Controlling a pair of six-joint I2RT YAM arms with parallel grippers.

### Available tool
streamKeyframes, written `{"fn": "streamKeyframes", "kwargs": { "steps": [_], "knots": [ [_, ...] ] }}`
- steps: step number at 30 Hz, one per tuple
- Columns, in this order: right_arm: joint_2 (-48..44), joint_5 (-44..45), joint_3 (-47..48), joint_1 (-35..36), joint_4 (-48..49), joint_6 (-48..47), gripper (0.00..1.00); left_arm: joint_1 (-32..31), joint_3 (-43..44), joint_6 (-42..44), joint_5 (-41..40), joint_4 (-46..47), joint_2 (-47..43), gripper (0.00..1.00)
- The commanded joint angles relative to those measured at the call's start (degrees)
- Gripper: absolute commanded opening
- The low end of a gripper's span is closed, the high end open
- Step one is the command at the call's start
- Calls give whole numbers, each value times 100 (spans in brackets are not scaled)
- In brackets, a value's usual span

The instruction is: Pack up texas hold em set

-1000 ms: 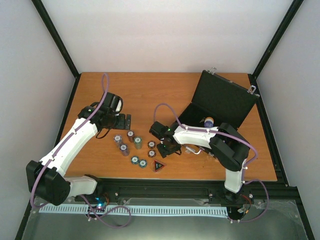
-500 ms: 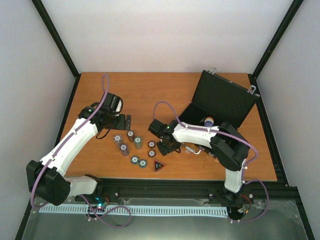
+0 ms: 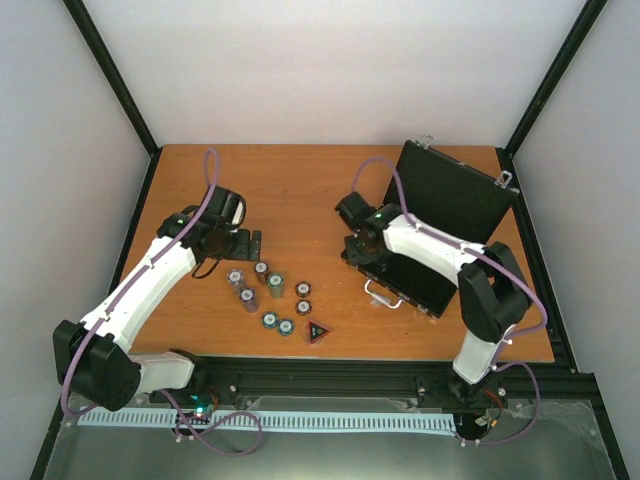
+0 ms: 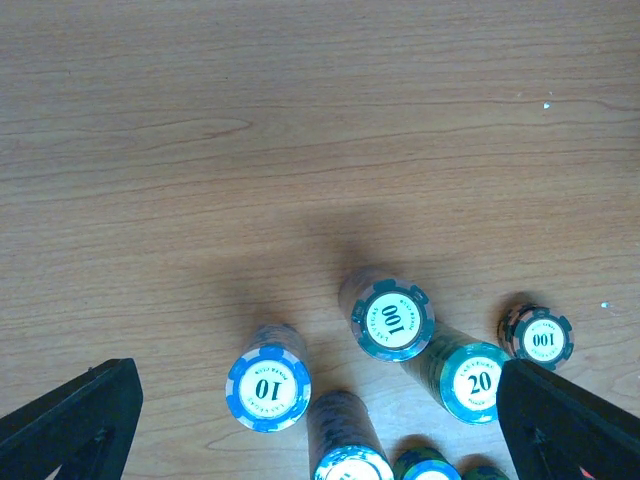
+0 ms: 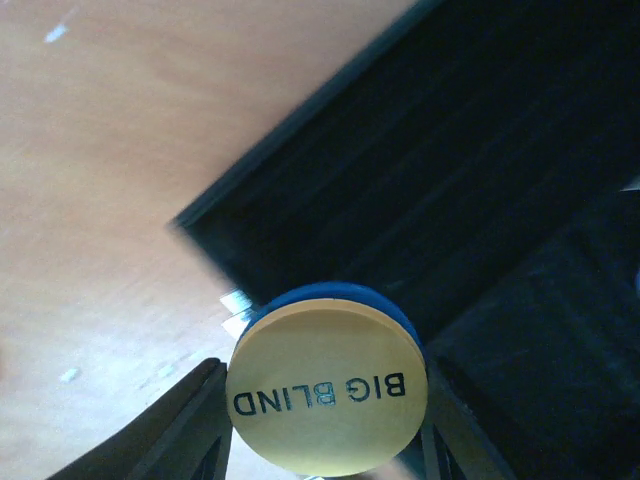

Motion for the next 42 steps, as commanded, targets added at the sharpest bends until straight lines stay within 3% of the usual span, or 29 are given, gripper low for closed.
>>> {"fn": "streamKeyframes", "kwargs": {
  "steps": [1, 11, 23, 29, 33, 38, 42],
  "knots": [
    [-304, 532, -152, -709, 180, -131, 43, -24, 3, 36, -41, -8, -82, 100],
    [-447, 1008, -695, -1781, 866, -449, 43, -24, 13, 36, -60, -39, -18, 100],
    [-316, 1210, -1171, -2218, 1444, -626, 45, -28, 13, 36, -73, -68, 60, 100],
    [79, 1232, -1035, -2225, 1577, -570, 60, -24, 48, 28, -33, -61, 138, 100],
    [226, 1253, -962, -2229, 1681, -574, 63, -24, 34, 23, -44, -70, 154, 100],
    [330, 1107, -860, -2231, 1653, -531, 76, -24, 22, 10, -69, -70, 180, 100],
    [87, 836, -860, -2229, 1643, -519, 79, -24, 13, 7, -86, -46, 187, 100]
  ]
}}
